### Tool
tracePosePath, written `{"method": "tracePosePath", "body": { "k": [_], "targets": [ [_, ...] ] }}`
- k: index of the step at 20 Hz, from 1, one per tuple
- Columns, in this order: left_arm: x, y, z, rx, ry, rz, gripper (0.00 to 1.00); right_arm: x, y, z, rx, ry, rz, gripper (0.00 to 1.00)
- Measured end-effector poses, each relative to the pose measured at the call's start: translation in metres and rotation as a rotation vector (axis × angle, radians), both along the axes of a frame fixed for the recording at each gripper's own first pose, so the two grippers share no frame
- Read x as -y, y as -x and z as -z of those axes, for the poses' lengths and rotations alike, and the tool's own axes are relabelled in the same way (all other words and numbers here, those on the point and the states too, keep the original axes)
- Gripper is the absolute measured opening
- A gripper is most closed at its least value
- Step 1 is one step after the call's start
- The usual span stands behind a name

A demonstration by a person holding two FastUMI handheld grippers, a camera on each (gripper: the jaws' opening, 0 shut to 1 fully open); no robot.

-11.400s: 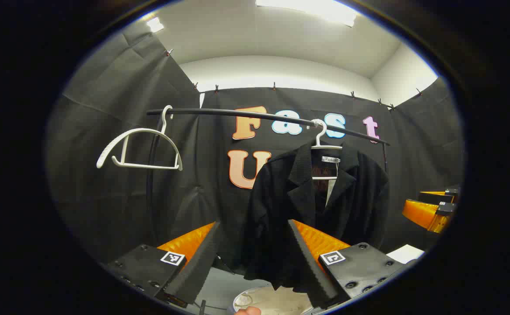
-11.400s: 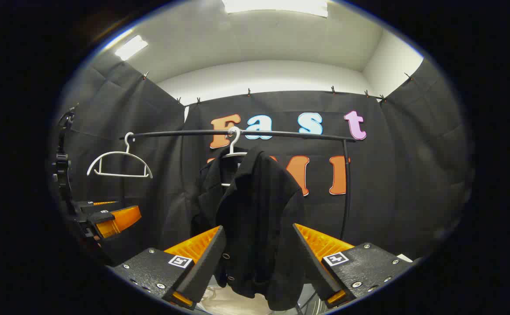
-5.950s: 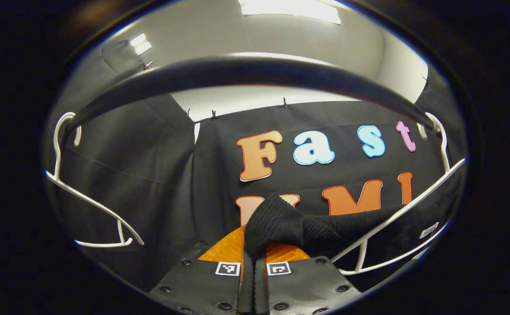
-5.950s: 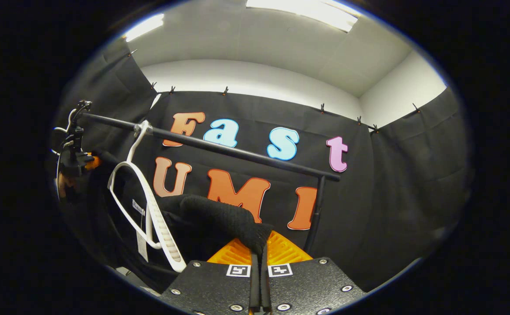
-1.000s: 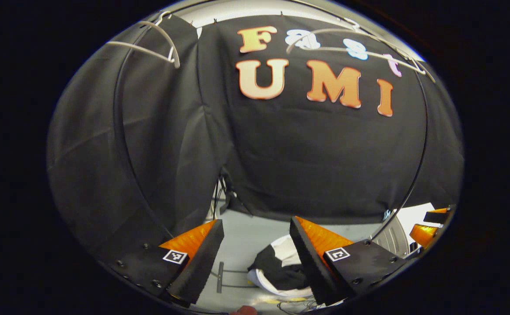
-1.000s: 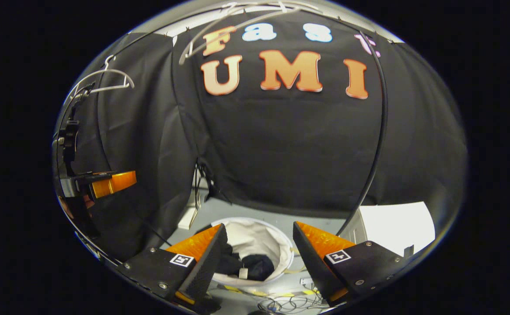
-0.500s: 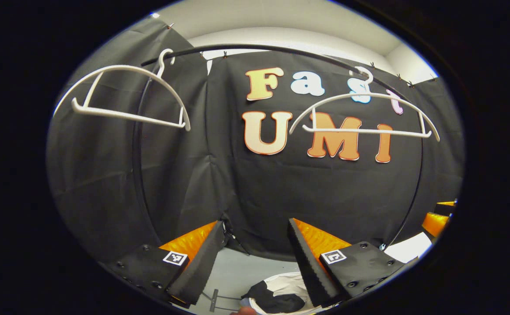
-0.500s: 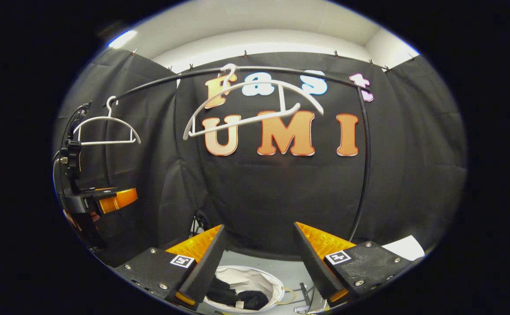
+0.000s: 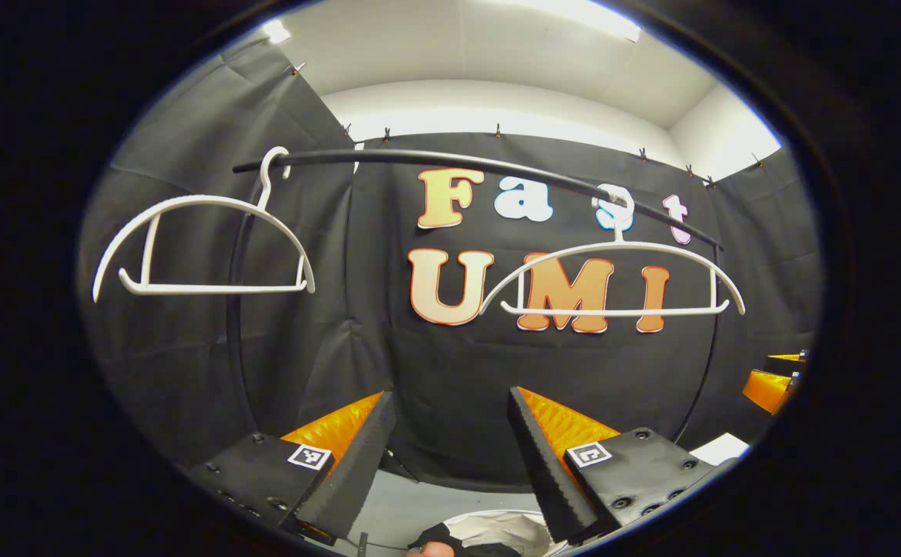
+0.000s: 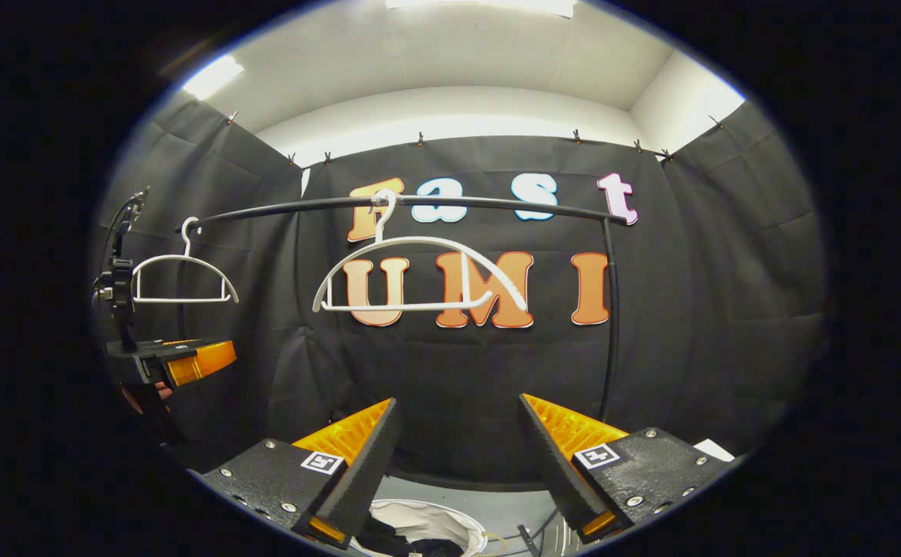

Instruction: Grasp the clothes on the hanger with both hands and then place them into the laundry hamper below.

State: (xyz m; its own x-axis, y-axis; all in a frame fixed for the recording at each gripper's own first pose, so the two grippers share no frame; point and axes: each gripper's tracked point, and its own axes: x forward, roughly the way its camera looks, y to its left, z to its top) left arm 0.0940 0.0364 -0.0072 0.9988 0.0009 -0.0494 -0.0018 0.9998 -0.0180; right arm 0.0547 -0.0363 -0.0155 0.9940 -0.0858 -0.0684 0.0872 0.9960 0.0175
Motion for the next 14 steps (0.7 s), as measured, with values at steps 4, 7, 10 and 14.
{"method": "tracePosePath", "body": {
  "k": [4, 7, 10, 14],
  "targets": [
    [0.004, 0.005, -0.011, 0.042, 0.012, 0.014, 0.94, -0.002, 0.004, -0.013, 0.028, 0.016, 0.01, 0.93],
    [0.001, 0.007, -0.009, 0.042, 0.015, 0.008, 0.94, -0.002, 0.004, -0.014, 0.031, 0.023, 0.012, 0.93],
    [-0.004, 0.007, -0.01, 0.047, 0.032, 0.001, 0.94, -0.004, 0.001, -0.016, 0.037, 0.018, 0.013, 0.93],
    [-0.007, 0.011, -0.007, 0.044, 0.036, 0.0, 0.94, -0.006, -0.002, -0.012, 0.028, 0.019, 0.012, 0.93]
  ]
}}
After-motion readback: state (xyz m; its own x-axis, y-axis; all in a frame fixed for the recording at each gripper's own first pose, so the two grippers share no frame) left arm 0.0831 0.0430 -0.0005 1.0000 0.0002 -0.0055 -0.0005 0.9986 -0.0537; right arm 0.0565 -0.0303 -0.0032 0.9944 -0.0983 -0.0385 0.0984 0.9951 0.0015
